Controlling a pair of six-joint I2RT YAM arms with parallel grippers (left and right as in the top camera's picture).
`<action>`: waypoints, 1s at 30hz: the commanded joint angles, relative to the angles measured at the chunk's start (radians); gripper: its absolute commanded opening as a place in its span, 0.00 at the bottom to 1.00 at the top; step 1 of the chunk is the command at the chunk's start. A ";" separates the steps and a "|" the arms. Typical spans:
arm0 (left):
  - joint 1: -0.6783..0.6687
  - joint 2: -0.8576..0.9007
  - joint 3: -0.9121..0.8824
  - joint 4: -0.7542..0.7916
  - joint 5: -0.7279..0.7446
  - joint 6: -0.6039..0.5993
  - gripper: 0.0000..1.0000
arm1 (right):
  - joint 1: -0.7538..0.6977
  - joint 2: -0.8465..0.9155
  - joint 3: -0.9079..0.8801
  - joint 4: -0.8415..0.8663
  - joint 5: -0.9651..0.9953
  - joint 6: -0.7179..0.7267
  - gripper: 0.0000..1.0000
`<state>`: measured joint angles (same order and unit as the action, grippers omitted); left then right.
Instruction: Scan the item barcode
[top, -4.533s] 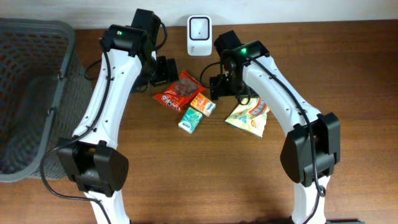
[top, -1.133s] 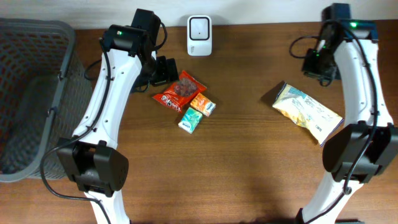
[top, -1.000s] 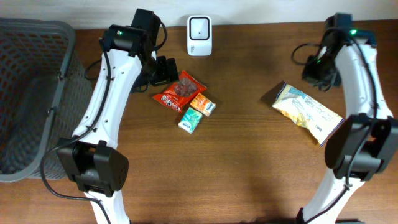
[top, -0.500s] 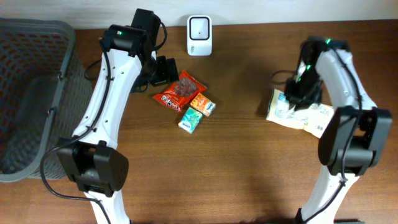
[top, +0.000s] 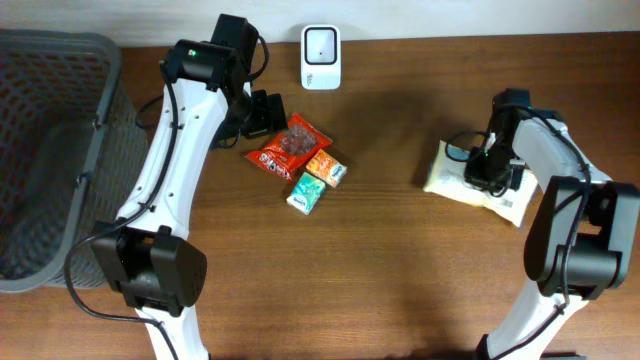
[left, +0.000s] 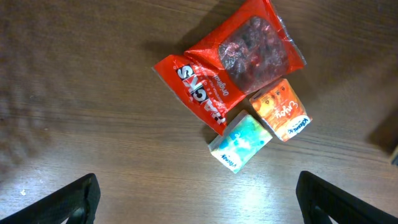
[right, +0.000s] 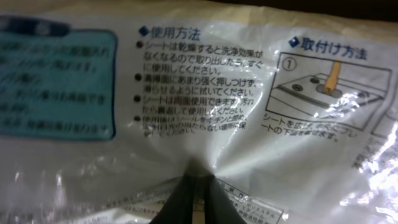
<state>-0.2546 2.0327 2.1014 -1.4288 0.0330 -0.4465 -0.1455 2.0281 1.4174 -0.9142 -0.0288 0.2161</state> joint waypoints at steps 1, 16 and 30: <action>0.000 -0.023 0.013 -0.002 -0.007 -0.009 0.99 | 0.116 0.056 0.057 0.068 -0.243 -0.028 0.17; 0.000 -0.023 0.013 -0.001 -0.007 -0.009 0.99 | 0.243 0.060 0.285 -0.161 0.083 0.065 0.22; 0.000 -0.023 0.013 -0.002 -0.007 -0.009 0.99 | 0.166 0.025 0.416 -0.475 0.158 0.095 0.53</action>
<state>-0.2546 2.0327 2.1010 -1.4288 0.0330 -0.4465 0.0341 2.0876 1.7283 -1.3666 0.0875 0.3187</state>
